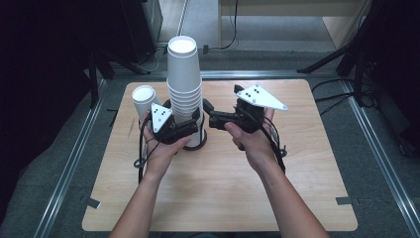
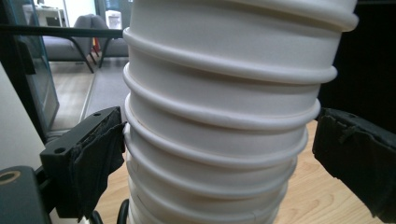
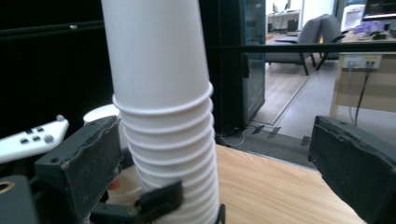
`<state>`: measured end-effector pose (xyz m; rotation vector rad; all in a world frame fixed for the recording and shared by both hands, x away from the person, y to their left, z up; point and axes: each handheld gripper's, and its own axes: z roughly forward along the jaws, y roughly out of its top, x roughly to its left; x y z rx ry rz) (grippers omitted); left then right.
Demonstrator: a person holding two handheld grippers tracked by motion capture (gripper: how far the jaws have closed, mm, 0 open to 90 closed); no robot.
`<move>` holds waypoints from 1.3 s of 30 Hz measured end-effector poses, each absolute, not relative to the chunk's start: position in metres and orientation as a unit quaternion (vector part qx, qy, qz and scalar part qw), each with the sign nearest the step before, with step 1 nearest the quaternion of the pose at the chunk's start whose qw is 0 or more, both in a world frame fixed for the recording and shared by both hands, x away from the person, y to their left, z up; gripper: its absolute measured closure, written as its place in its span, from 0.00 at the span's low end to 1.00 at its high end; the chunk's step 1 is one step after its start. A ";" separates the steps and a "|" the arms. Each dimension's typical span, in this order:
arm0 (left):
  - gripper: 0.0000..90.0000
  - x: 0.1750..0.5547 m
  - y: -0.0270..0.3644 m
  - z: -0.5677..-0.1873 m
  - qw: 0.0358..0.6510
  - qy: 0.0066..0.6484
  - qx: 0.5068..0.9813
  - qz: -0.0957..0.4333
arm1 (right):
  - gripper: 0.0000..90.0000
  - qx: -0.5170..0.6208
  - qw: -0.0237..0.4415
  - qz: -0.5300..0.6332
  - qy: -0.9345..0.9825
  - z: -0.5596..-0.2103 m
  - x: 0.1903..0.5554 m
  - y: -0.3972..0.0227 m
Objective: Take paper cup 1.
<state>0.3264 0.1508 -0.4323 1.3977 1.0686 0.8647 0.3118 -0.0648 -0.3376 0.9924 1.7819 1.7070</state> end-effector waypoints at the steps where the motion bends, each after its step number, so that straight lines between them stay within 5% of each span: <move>1: 0.03 0.327 0.151 -0.432 0.558 0.452 0.591 0.368 | 0.03 0.360 0.238 0.624 0.651 -0.335 0.314 -0.061; 32: 0.04 0.331 0.147 -0.436 0.549 0.444 0.590 0.391 | 0.02 0.348 0.204 0.640 0.653 -0.323 0.366 0.014; 39: 0.04 0.331 0.147 -0.436 0.549 0.444 0.591 0.390 | 0.11 0.362 0.211 0.639 0.645 -0.324 0.371 0.021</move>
